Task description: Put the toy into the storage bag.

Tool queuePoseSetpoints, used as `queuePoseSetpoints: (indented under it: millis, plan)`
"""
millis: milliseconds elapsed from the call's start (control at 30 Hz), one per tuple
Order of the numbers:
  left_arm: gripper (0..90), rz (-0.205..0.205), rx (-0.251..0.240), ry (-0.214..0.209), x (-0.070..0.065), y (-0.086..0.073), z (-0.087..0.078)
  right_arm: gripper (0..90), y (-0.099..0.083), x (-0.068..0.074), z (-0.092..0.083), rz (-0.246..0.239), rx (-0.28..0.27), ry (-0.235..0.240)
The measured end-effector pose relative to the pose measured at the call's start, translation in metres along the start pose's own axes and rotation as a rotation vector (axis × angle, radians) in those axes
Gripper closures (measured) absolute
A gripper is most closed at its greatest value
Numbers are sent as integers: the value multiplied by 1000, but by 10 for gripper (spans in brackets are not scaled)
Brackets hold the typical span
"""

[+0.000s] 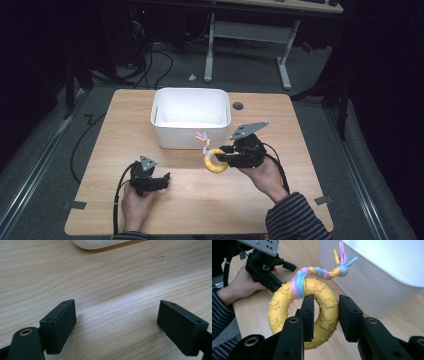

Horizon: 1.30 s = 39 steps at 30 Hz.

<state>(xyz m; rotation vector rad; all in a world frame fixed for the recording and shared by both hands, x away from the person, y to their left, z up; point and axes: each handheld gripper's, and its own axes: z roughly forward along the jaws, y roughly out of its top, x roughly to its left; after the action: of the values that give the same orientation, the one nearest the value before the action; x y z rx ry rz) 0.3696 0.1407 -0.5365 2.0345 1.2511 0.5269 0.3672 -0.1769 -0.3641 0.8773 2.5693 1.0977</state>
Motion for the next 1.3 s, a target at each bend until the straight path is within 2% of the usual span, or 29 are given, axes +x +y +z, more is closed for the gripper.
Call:
queuePoseSetpoints:
  millis: [233,300,500,800,933,1300]
  plan:
    - [159,0,0,0,0,0,0,686,17,-7,-7,-6,-11,-7]
    - [159,1,0,0,0,0,0,687,23,-11,-7,-3,-18,6]
    - [159,0,0,-2,0,0,0,689,40,-21,-4,-3,-17,1]
    - [159,0,1,-1,0,0,0,700,63,-35,1,-1,-1,-36]
    - [159,-1,0,-1,0,0,0,701,75,-41,4,-2,6,-53]
    - [159,2,2,-1,0,0,0,702,91,-56,21,11,30,-76]
